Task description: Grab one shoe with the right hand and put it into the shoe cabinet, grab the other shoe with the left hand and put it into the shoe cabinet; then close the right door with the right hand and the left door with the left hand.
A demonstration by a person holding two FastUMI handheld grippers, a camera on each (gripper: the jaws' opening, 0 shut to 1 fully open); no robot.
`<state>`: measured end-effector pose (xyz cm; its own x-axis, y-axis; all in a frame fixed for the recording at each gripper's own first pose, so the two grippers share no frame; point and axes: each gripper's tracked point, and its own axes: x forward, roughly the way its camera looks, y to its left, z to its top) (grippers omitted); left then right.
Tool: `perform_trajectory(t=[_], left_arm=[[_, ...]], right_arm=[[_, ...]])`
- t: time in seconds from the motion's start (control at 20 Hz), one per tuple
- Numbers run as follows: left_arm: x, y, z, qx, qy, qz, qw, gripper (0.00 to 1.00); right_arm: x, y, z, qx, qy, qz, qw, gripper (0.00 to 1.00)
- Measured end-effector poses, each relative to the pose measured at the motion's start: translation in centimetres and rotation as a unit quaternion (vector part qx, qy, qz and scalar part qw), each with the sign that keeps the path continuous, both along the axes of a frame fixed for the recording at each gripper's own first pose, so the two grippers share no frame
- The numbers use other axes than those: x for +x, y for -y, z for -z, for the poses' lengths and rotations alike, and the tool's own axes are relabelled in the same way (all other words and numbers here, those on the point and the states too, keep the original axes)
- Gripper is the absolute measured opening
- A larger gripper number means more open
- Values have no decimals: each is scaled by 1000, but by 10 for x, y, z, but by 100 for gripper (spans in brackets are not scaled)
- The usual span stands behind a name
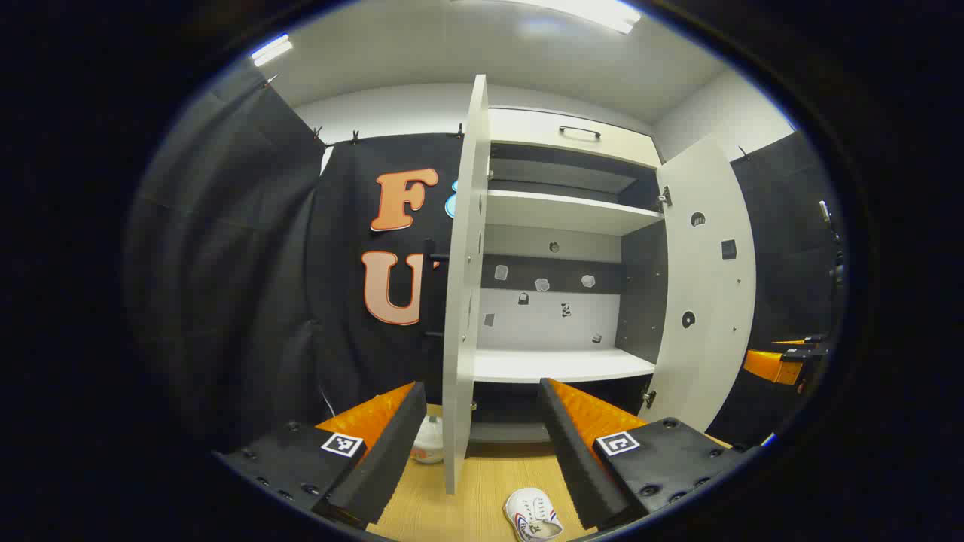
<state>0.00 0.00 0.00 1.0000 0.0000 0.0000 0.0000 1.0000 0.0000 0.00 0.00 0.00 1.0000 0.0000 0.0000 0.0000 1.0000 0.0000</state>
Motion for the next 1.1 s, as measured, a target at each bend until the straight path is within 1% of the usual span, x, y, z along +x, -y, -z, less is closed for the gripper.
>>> perform_trajectory(t=[0.15,0.35,0.4,0.45,0.5,0.55,0.6,0.7,0.75,0.85,0.9,0.95,1.0,1.1], left_arm=[[2,8,3,1,-5,14,1000,96],[5,14,10,-8,-16,24,1000,96],[4,14,12,-8,-18,23,1000,97],[3,14,13,-8,-19,23,1000,94],[3,14,13,-9,-20,24,999,94],[3,14,14,-10,-21,24,999,97],[3,13,15,-11,-23,24,999,94],[2,12,17,-13,-26,21,999,94],[2,11,18,-15,-28,20,999,97],[2,10,18,-18,-28,18,999,97],[2,9,18,-18,-28,17,999,94],[1,8,19,-17,-28,16,999,94],[1,6,19,-16,-28,12,999,97],[1,4,19,-17,-27,8,999,97]], right_arm=[[1,2,-2,-2,1,1,1000,94],[-1,4,-2,-4,2,1,1000,94],[-1,4,-1,-6,2,1,1000,94],[-2,4,0,-7,1,1,1000,94],[-2,3,1,-8,0,0,1000,94],[-2,2,2,-8,0,-2,1000,94],[-2,1,3,-8,-1,-3,1000,94],[-2,-2,7,-8,-6,-5,1000,94],[-3,-2,8,-8,-7,-6,1000,94],[-2,-3,8,-9,-7,-6,1000,94],[-1,-3,9,-9,-7,-6,1000,94],[-2,-3,9,-10,-8,-5,1000,94],[-2,-3,11,-10,-10,-5,1000,94],[-1,-4,12,-11,-12,-5,1000,94]])
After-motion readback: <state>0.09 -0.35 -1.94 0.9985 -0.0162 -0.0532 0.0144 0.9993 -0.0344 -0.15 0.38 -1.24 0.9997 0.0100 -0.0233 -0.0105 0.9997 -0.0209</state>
